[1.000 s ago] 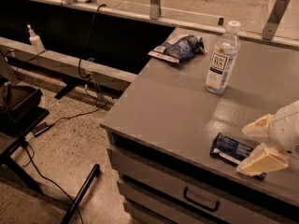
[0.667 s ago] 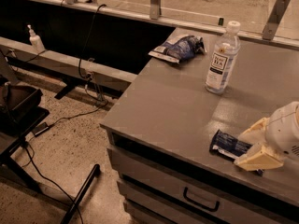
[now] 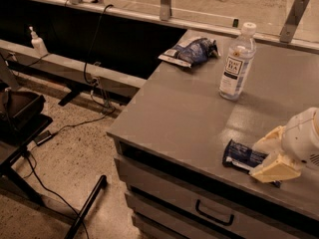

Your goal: Move rxbar chocolate near blue plastic bottle

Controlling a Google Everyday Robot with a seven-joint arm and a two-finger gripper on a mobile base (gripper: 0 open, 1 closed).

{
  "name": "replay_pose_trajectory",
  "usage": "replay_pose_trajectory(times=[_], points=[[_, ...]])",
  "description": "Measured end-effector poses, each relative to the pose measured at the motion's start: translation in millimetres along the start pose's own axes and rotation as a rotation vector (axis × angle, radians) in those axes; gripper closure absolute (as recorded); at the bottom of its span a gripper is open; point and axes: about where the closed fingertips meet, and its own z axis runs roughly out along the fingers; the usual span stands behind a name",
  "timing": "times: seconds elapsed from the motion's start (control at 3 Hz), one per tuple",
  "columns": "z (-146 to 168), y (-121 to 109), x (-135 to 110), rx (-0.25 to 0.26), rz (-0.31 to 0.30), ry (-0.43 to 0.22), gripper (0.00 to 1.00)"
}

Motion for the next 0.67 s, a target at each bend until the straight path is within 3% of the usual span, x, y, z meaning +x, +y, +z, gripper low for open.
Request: replay_pose_trajectory(times=[0.33,0.67], points=[[-16.2,-28.4,-7.6,0.019,0.015,-0.001,1.0],[-39.1,-81.4,-21.9,0.068,0.032,-0.009,1.0]])
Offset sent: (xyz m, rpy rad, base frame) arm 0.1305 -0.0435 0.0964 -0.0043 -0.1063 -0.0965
